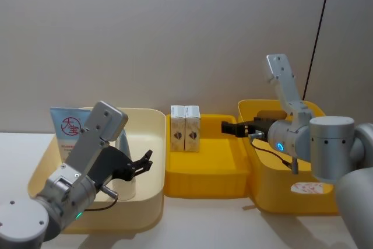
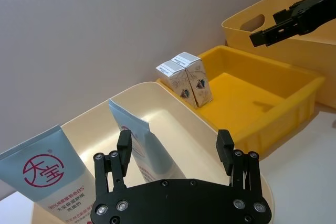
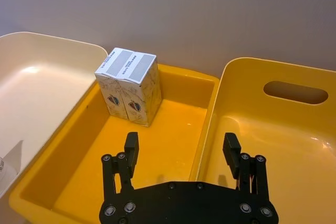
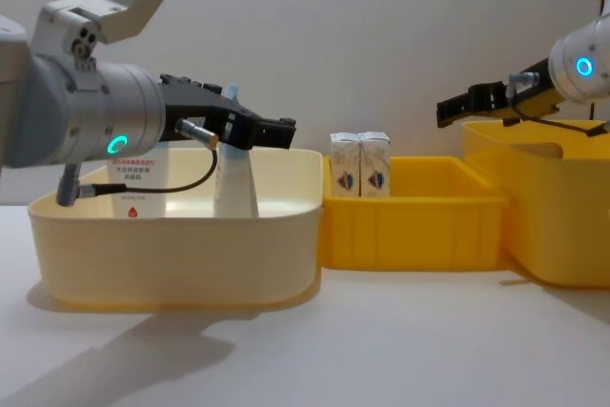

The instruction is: Bimanual collaborative sorting of washing and personal care products

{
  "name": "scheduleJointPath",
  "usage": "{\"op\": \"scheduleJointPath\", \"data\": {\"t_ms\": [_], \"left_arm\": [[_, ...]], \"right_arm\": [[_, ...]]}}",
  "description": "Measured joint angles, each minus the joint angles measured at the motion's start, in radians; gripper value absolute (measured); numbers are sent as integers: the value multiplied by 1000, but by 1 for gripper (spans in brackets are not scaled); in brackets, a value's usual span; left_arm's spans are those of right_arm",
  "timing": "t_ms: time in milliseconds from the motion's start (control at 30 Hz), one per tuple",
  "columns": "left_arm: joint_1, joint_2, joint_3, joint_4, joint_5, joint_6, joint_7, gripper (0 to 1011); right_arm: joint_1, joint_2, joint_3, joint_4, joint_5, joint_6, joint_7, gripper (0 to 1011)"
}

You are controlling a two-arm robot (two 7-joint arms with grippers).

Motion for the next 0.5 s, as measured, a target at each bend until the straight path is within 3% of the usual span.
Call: {"op": "scheduleJointPath", "data": {"t_ms": [500], "left_arm": [[-50,-22,3,72,3,8,-46,1003]], "right_arm": [[1,0,0,1,0,1,1,1001]]}}
